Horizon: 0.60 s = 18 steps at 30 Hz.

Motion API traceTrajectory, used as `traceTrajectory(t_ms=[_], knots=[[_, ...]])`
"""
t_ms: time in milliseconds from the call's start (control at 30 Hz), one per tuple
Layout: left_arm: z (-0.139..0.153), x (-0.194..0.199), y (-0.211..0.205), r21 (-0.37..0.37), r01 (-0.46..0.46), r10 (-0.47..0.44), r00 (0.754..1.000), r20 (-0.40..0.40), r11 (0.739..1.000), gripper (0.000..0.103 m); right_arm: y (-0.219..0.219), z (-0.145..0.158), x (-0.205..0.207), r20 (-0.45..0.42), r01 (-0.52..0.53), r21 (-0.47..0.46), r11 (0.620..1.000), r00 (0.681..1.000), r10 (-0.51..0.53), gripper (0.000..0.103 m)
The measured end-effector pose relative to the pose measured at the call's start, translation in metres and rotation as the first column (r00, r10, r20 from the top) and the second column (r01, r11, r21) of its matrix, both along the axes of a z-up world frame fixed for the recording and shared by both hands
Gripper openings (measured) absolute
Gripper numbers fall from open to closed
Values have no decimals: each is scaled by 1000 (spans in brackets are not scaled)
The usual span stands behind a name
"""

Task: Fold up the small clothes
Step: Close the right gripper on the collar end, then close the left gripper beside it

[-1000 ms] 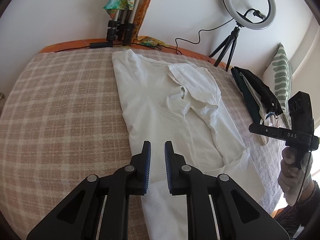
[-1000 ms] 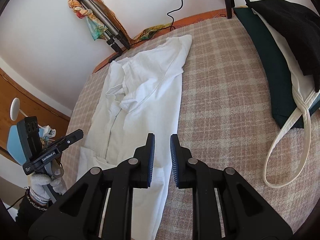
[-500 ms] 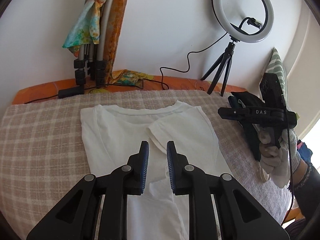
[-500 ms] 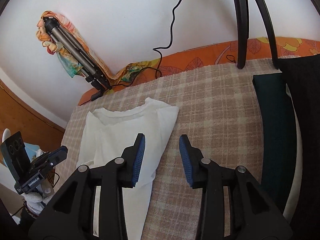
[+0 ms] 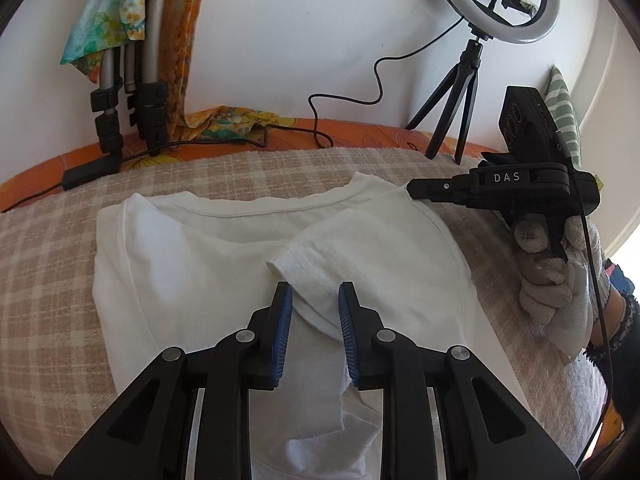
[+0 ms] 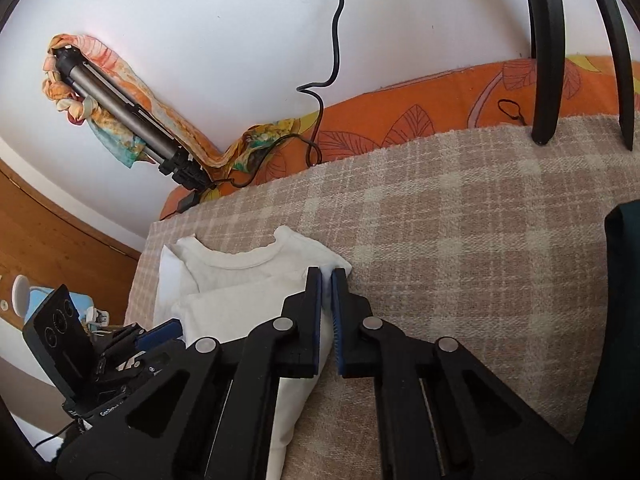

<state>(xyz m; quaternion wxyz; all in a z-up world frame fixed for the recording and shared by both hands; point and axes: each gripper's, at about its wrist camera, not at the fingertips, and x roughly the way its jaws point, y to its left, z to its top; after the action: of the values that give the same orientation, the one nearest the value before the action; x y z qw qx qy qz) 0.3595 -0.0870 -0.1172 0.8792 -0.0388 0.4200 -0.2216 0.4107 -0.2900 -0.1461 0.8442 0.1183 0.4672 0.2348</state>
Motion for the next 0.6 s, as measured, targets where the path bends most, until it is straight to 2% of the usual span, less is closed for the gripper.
traceTrajectory(t_ms=[67,233,267,300,333,400,433,500,533,600], knots=[[-1,2,1,-7,-7,7,1000,-7,1000,22,6,6,6,31,16,-69,997,999,-14,5],[1,2,7,-32,-13,13,1000,-10,999,22,5,10,7,12,-1,-28,1000,1000,1,6],[5,1,10,-43,-13,13,1000,-10,999,22,1,12,5,17,24,-45,999,1000,-23,10],[10,0,14,-51,-14,13,1000,-4,999,22,-3,14,2,27,56,-64,996,998,-54,22],[16,0,20,-52,-15,16,1000,9,999,22,-10,16,0,34,81,-62,995,996,-79,28],[30,-1,35,-39,-30,32,998,47,999,23,-24,15,-4,11,97,-3,995,995,-97,32],[37,0,44,-33,-51,53,996,68,998,25,-29,14,-6,-2,97,21,995,995,-97,32],[46,3,68,-44,-104,108,990,92,994,45,-36,11,-9,-21,95,44,995,995,-94,32],[47,8,82,-53,-134,138,986,90,990,48,-38,9,-10,-34,93,53,994,995,-91,32],[44,18,104,-56,-181,185,980,73,982,49,-40,3,-10,-59,88,76,993,995,-83,32]])
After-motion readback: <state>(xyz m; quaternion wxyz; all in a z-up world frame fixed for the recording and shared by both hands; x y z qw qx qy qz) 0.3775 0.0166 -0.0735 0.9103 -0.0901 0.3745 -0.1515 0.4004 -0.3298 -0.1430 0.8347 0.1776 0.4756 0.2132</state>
